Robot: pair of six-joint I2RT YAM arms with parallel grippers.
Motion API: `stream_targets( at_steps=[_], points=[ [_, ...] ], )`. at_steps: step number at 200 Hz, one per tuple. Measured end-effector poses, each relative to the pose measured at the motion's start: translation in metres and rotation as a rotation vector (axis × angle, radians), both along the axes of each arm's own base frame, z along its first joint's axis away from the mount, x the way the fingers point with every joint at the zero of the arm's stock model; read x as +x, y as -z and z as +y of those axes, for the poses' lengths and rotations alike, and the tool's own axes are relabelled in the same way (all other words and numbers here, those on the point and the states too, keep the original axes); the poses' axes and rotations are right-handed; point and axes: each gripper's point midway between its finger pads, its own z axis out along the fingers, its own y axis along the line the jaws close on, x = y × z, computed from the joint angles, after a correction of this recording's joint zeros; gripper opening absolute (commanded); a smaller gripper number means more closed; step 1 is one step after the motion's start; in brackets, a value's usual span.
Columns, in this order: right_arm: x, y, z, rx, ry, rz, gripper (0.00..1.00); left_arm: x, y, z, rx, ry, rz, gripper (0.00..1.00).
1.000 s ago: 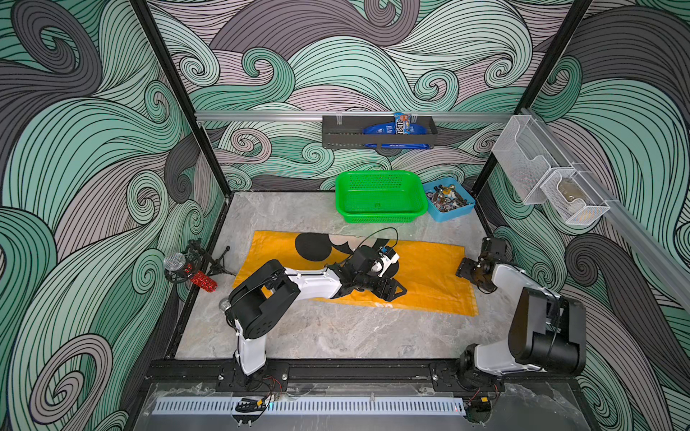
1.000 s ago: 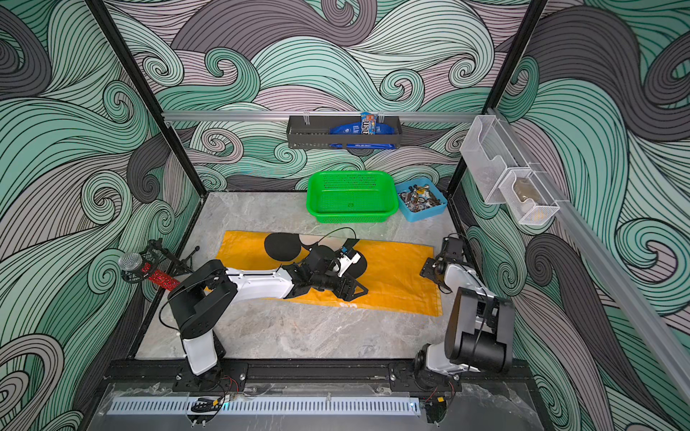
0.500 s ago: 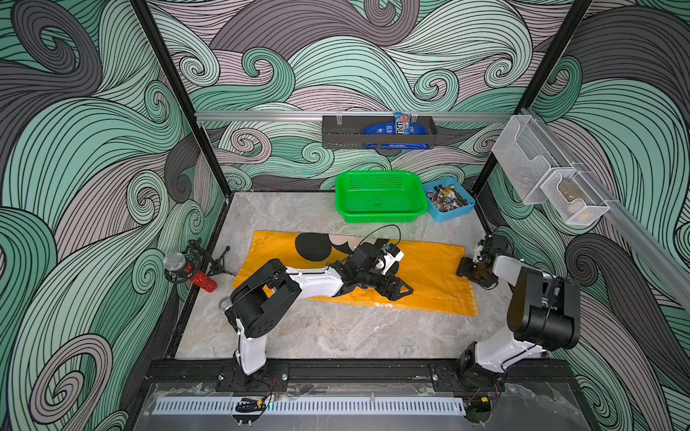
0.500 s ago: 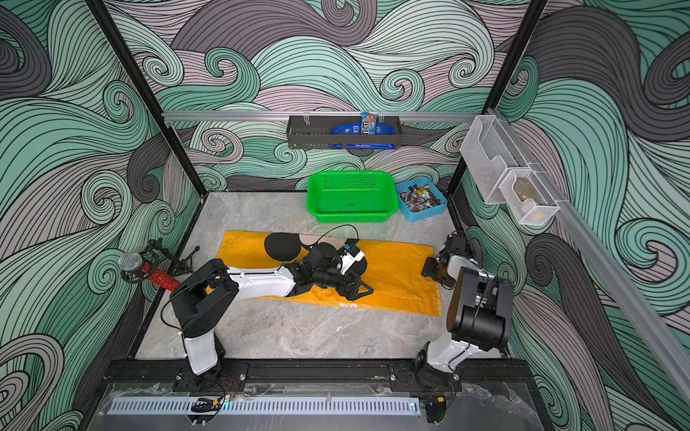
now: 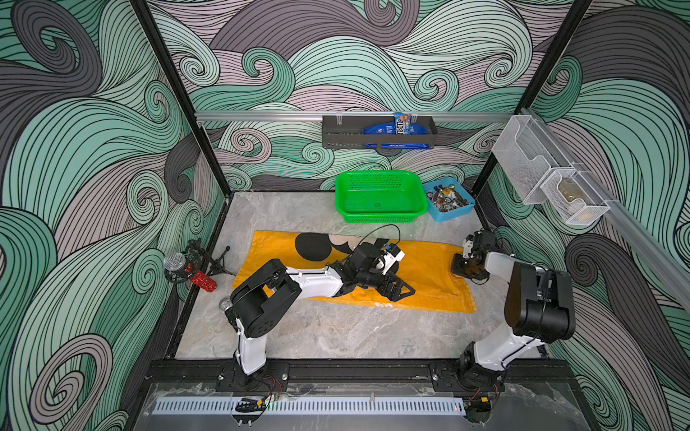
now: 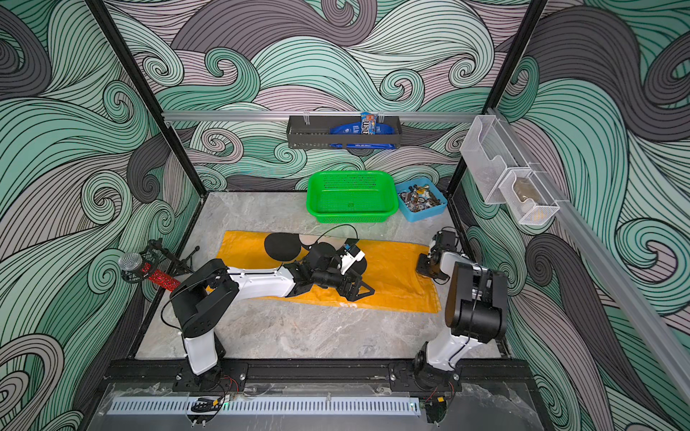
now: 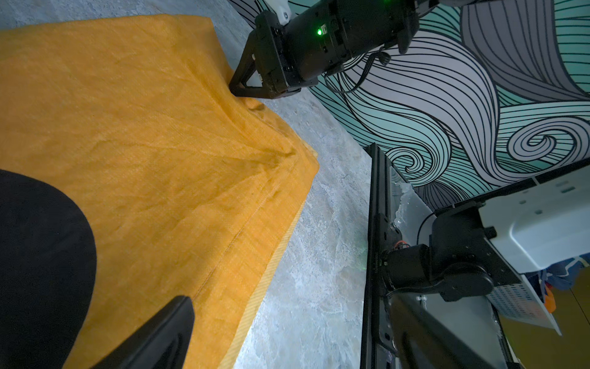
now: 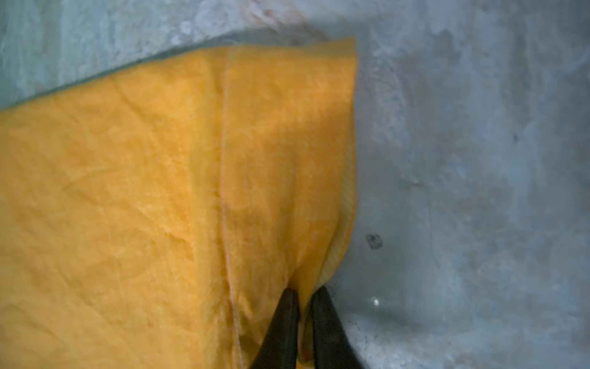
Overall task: Roll up the pillowcase
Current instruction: Roll the pillowcase at the center of the board.
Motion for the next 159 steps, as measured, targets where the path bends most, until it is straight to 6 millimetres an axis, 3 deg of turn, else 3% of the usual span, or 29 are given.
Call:
stream_targets(
  at_steps=[34, 84, 117, 159],
  points=[
    [-0.010, -0.006, -0.005, -0.036, 0.023, 0.023, 0.02, -0.002, 0.004, 0.002, 0.008, 0.001, 0.013, 0.99],
    [-0.017, -0.044, -0.014, -0.138, 0.086, -0.013, 0.03, 0.007, 0.006, 0.009, 0.017, -0.022, 0.020, 0.99],
    [-0.020, -0.058, 0.003, -0.183, 0.080, -0.023, 0.05, 0.018, 0.001, 0.018, 0.025, -0.060, 0.015, 0.99],
    [-0.026, -0.057, 0.035, -0.223, 0.058, 0.005, 0.08, 0.027, -0.012, 0.030, 0.026, -0.092, -0.011, 0.99]
  ],
)
